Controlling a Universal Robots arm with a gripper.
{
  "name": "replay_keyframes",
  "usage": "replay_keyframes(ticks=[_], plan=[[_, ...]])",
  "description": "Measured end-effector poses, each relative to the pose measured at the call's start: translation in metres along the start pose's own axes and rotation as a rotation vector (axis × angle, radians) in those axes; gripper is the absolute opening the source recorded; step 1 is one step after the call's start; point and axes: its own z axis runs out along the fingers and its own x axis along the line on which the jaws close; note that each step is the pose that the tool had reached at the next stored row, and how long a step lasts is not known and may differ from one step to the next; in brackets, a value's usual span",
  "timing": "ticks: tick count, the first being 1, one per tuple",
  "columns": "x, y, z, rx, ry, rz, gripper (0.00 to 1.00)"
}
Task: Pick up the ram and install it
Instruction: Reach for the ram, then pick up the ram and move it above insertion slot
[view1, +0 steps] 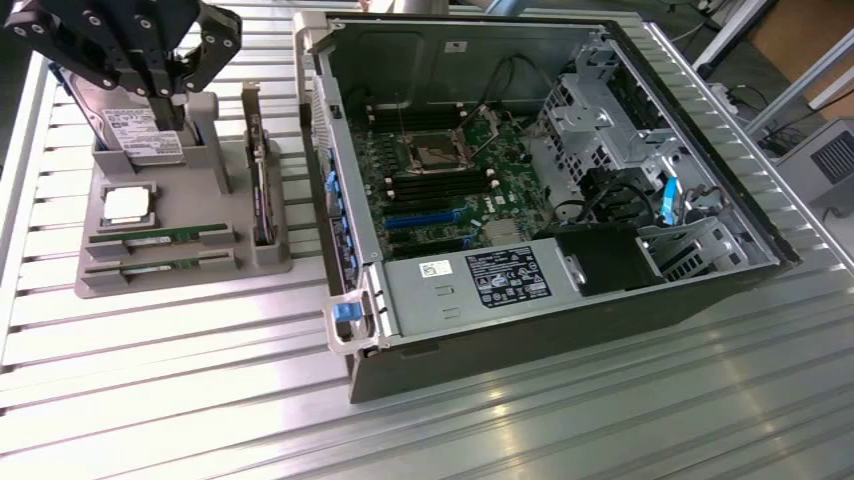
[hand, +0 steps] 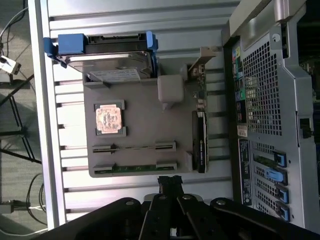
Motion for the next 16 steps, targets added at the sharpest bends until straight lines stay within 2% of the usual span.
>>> replay_keyframes(ticks=[2, 16], plan=[[-0.0021, -0.0023, -0.0001, 0.0002, 0.0004, 0.0, 0.11], [-0.0021, -0.0024, -0.0001, 0.0002, 0.0003, -0.002, 0.11]])
